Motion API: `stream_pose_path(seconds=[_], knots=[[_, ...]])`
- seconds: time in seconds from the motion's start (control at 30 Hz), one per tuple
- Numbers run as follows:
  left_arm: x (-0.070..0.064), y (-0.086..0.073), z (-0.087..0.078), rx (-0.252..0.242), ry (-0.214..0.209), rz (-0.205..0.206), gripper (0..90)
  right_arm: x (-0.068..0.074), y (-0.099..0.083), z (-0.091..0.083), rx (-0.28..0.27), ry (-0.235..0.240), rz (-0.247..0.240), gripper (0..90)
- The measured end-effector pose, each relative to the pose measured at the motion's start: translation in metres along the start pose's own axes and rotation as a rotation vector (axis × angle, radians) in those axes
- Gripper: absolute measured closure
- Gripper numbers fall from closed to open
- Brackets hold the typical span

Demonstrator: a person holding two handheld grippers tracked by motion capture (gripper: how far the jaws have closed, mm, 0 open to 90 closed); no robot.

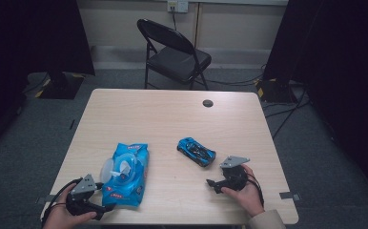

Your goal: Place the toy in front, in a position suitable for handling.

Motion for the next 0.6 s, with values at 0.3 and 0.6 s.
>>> stream_pose_path(seconds=[0.3,0.6], knots=[[0.004,0.005,0.007,-0.019,0.061,-0.016,11.1,-0.001,-0.001,0.001,-0.022,-0.009,0.004,13.2],[0.010,0.009,0.017,-0.026,0.088,-0.035,11.4,-0.001,0.000,0.001,-0.005,-0.012,0.005,13.6]])
Point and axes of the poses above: each handheld gripper's, and its own axes: z roughly forward along the jaws, y roughly out of its top, x roughly to its left, the point moved 7 cm from there along z, roughly forward along the jaws, and after that the axes turned 13 degrees about -x, right-handed, at the moved point
